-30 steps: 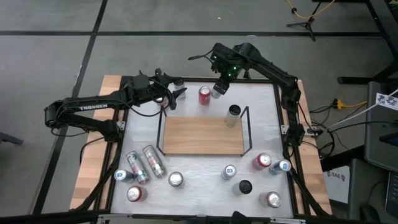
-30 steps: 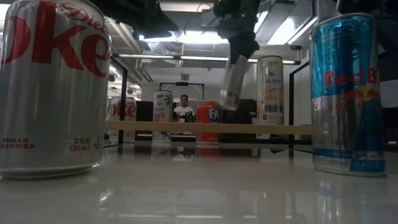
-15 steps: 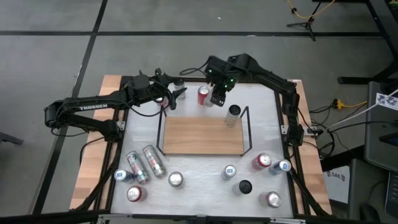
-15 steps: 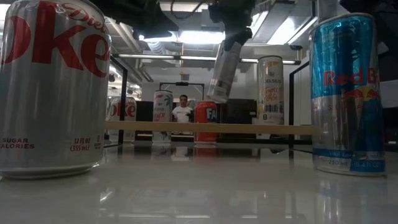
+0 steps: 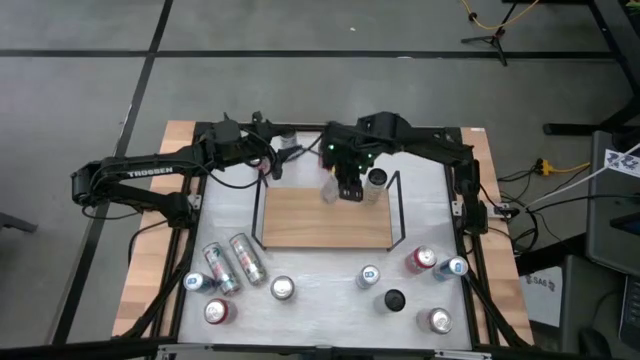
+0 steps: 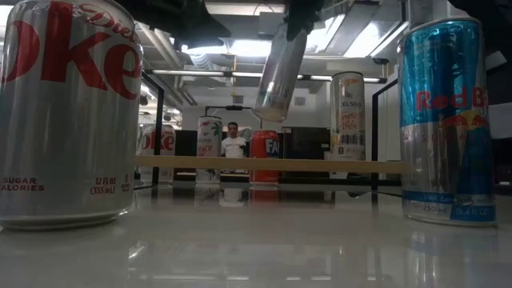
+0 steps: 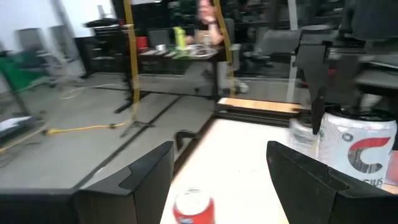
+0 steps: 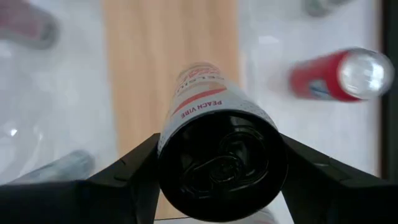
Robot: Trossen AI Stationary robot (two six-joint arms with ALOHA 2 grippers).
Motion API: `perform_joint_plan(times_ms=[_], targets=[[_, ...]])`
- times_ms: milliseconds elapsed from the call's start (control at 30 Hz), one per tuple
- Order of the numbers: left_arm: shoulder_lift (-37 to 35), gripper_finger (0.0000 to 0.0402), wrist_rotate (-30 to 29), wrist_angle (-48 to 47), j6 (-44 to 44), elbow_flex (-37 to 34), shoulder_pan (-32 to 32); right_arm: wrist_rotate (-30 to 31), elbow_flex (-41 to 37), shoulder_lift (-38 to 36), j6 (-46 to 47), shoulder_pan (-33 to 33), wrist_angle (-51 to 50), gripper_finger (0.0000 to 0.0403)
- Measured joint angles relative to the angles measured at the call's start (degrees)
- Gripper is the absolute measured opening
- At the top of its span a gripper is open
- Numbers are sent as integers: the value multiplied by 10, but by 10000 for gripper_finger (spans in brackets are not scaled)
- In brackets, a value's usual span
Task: Place canned beverage on shelf
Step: Put the top right white-pink soda can on the shelf
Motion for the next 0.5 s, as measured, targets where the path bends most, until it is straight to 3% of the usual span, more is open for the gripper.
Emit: perform_joint_plan(times_ms=[500], targets=[[0, 250, 138, -82, 1, 0, -37, -18, -69, 3, -77, 60, 7, 254]])
